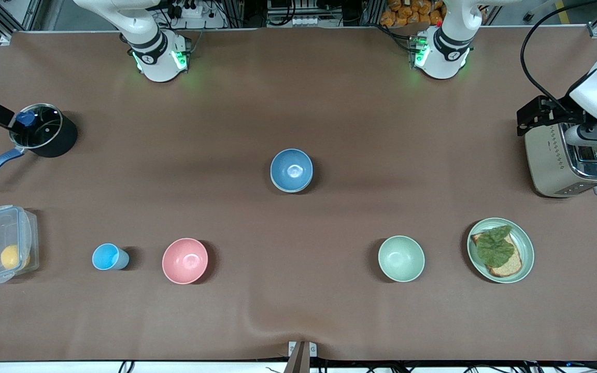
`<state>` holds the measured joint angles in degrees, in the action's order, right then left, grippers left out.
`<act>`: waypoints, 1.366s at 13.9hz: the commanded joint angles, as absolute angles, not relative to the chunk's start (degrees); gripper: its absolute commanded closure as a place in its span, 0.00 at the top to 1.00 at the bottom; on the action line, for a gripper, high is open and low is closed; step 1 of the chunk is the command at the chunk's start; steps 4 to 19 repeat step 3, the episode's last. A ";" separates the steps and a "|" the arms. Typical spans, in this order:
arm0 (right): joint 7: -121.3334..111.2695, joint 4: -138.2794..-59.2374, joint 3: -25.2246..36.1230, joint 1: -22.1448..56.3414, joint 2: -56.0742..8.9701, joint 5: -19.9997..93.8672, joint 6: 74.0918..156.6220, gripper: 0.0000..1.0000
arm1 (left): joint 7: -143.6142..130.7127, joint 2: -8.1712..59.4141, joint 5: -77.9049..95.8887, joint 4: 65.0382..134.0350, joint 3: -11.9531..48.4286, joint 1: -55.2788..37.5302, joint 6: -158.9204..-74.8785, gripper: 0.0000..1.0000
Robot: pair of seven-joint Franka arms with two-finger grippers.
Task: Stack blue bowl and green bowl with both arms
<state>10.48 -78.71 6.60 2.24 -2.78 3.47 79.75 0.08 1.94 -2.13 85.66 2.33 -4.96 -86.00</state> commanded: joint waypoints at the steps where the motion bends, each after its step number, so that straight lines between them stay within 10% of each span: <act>1: 9.67 -79.19 7.21 3.43 -2.46 2.73 79.98 1.00 | 1.23 1.85 -2.11 85.43 2.64 -4.57 -85.17 1.00; 19: 9.32 -79.01 7.29 3.52 -2.37 2.46 79.98 1.00 | 1.23 1.67 -2.11 85.34 2.64 -4.66 -84.99 1.00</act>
